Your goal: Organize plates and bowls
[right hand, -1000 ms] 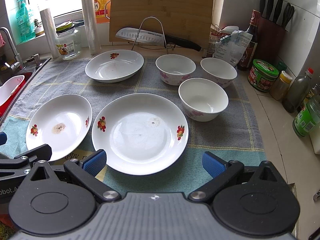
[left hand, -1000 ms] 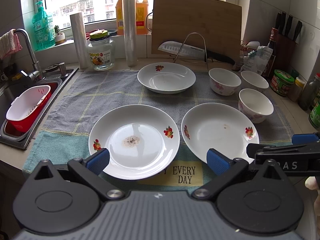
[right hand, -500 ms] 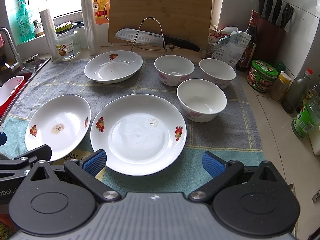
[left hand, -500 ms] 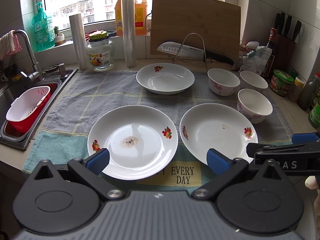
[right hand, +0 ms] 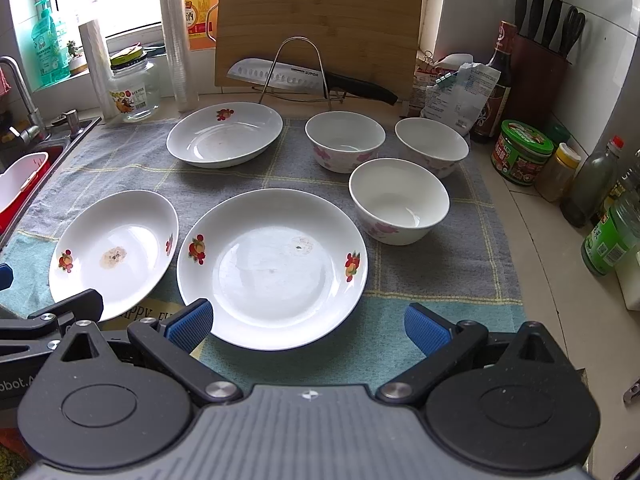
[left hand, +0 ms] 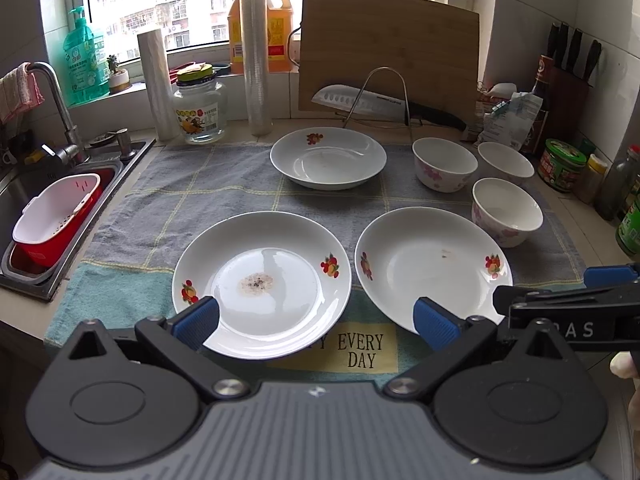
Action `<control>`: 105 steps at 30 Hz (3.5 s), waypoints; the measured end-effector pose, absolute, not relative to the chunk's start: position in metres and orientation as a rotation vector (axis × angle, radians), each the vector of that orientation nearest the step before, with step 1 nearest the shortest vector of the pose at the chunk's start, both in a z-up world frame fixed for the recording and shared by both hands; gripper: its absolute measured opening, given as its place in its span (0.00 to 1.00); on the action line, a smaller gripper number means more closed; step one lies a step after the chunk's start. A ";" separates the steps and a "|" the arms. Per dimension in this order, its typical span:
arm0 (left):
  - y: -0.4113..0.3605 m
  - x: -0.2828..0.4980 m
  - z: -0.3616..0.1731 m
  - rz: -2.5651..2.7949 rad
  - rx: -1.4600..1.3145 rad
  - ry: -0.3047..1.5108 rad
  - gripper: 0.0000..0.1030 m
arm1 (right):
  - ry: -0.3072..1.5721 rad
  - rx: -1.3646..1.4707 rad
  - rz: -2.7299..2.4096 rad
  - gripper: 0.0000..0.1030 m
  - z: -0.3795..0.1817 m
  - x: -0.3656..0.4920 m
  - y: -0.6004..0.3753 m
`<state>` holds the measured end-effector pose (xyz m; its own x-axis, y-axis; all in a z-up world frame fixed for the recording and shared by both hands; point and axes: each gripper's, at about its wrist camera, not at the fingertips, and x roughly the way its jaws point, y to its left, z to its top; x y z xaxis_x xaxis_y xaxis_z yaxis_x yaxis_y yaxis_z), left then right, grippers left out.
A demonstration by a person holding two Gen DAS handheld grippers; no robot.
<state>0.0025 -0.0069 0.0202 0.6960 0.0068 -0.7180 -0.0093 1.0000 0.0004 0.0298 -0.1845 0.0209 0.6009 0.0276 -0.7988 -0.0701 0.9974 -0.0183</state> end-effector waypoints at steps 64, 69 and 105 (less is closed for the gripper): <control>0.152 0.047 -0.043 -0.230 0.045 0.971 0.99 | 1.012 -0.075 0.205 1.00 -0.057 0.041 -0.043; 0.165 0.064 -0.045 -0.269 0.070 0.970 0.99 | 1.014 -0.073 0.226 1.00 -0.065 0.039 -0.026; 0.119 0.154 -0.089 -0.624 0.256 1.063 0.99 | 0.982 -0.137 0.230 1.00 -0.085 0.056 0.006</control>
<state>0.1539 0.1192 -0.0892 0.3354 -0.3527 -0.8736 0.5910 0.8009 -0.0965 0.0561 0.0059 -0.0855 0.5336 0.1303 -0.8356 -0.2537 0.9672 -0.0111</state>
